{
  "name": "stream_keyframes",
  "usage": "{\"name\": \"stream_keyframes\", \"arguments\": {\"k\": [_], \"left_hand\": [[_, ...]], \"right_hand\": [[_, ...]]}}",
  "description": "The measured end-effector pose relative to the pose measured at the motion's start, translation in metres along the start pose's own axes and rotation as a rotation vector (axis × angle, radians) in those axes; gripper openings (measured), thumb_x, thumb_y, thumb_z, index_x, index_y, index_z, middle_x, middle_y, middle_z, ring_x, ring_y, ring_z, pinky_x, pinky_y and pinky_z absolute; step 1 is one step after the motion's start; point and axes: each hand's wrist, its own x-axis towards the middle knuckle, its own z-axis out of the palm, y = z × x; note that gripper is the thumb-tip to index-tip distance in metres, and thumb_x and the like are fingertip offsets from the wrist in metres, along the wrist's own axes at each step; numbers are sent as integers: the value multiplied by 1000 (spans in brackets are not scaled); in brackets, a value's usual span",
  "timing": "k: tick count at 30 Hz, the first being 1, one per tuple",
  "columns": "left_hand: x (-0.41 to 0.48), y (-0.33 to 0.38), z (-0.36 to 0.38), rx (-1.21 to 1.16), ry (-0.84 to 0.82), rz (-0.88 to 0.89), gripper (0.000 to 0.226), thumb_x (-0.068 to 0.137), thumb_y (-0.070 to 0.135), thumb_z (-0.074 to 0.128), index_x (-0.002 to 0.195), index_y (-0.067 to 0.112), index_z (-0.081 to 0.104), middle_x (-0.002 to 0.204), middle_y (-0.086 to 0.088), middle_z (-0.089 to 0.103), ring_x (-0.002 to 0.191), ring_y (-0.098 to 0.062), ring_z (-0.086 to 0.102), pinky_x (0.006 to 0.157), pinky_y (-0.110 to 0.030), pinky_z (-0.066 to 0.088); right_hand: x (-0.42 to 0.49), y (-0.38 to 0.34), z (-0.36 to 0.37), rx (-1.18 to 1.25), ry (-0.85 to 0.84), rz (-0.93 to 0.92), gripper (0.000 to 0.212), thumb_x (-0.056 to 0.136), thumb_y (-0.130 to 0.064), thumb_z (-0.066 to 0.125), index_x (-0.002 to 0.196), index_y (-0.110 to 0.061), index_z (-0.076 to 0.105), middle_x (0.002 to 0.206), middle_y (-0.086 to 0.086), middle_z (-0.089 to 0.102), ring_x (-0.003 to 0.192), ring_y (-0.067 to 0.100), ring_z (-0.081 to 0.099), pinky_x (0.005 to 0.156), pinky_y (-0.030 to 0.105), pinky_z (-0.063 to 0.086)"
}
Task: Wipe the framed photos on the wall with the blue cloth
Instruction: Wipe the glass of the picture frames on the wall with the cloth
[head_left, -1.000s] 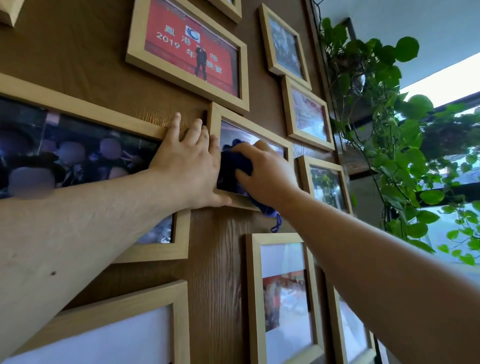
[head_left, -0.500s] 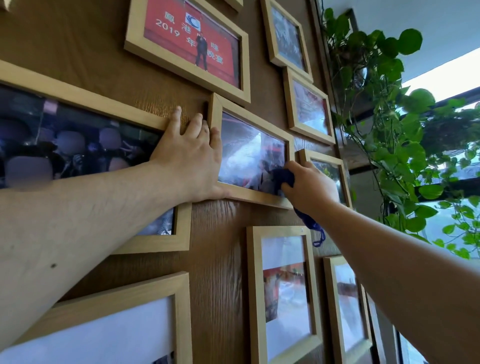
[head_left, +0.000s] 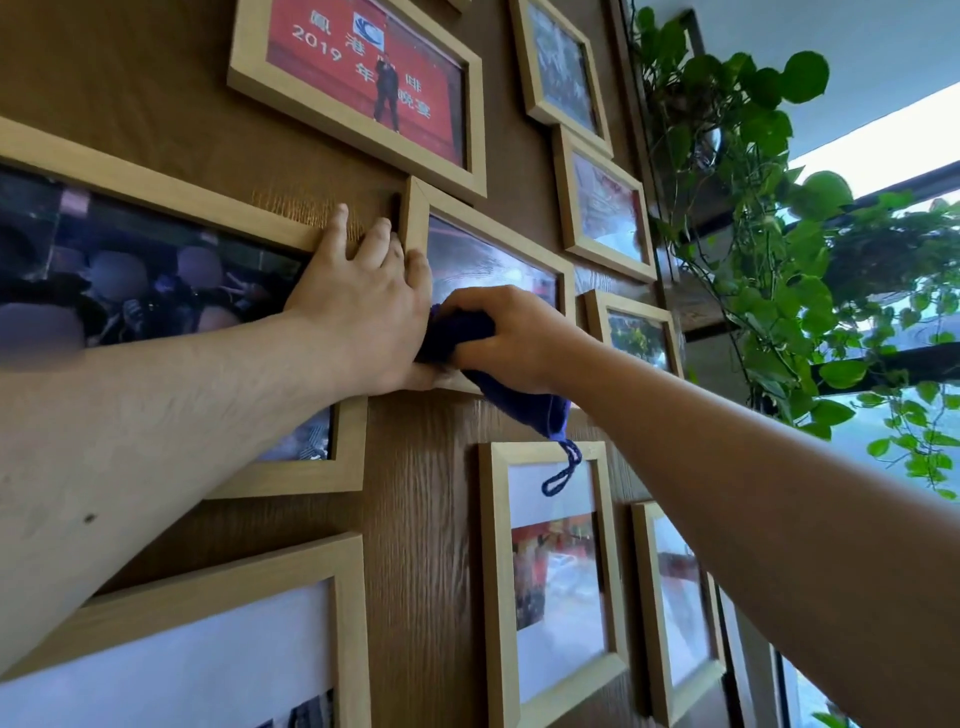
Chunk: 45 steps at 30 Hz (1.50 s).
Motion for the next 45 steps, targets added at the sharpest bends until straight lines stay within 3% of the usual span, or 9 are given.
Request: {"name": "stream_keyframes", "arguments": {"k": [4, 9, 12, 15, 19, 22, 28, 39, 45], "left_hand": [[-2, 0, -2, -23, -34, -10, 118, 68, 89, 25, 146, 1, 10, 153, -24, 26, 145, -35, 11, 114, -64, 5], [-4, 0, -8, -14, -65, -13, 130, 51, 88, -8, 146, 1, 10, 153, -24, 26, 145, -34, 12, 114, -64, 7], [-4, 0, -6, 20, -48, -9, 122, 61, 89, 8, 146, 1, 12, 152, -25, 26, 144, -35, 13, 113, -64, 9], [-4, 3, -6, 41, -53, -26, 117, 69, 88, 24, 146, 2, 11, 154, -25, 21, 145, -35, 10, 114, -64, 9], [-8, 10, -9, 99, 8, 5, 107, 76, 81, 30, 146, 3, 11, 156, -25, 13, 144, -38, 7, 114, -63, 11], [-15, 17, -10, 108, 90, 100, 96, 83, 73, 26, 146, 3, 10, 156, -24, 13, 144, -39, 8, 114, -62, 13], [-31, 29, -14, -111, 101, 157, 88, 85, 67, 26, 147, 6, 15, 156, -19, 22, 144, -33, 14, 116, -55, 16], [-94, 70, -16, -424, 132, 355, 89, 84, 67, 28, 146, 4, 19, 154, -19, 27, 142, -35, 19, 115, -55, 18], [-133, 100, -39, -630, 142, 436, 86, 86, 64, 33, 146, 4, 18, 155, -18, 24, 144, -32, 17, 116, -55, 16]], "right_hand": [[-11, 20, -2, -41, -1, 69, 31, 81, -33, 57, 110, -42, 56, 93, -9, 57, 78, 10, 53, 59, 24, 40], [-25, 60, -9, -30, -13, 212, 17, 79, -32, 59, 94, -40, 61, 81, -18, 54, 72, 3, 50, 56, 21, 34], [-30, 83, -11, -80, -26, 273, 17, 78, -33, 60, 93, -38, 62, 88, -5, 59, 76, 11, 53, 59, 25, 37], [-33, 96, -15, -170, -61, 312, 19, 79, -38, 58, 98, -41, 61, 90, -5, 58, 76, 11, 53, 58, 26, 38], [-36, 96, -17, -461, 4, 229, 29, 80, -46, 55, 109, -41, 56, 86, -6, 57, 67, 12, 49, 50, 23, 32], [-46, 92, -15, -553, 105, 154, 30, 81, -44, 55, 110, -36, 53, 93, -2, 61, 72, 18, 51, 53, 26, 31], [-80, 68, -24, -652, 104, 52, 37, 81, -43, 54, 117, -33, 48, 101, 1, 61, 76, 24, 57, 59, 30, 34], [-169, -9, -20, -744, 72, 292, 44, 81, -40, 57, 123, -34, 49, 106, 2, 60, 80, 31, 62, 57, 34, 47], [-238, -60, -42, -908, -83, 341, 45, 82, -39, 60, 125, -29, 50, 109, 6, 58, 77, 34, 62, 53, 30, 35]]}}
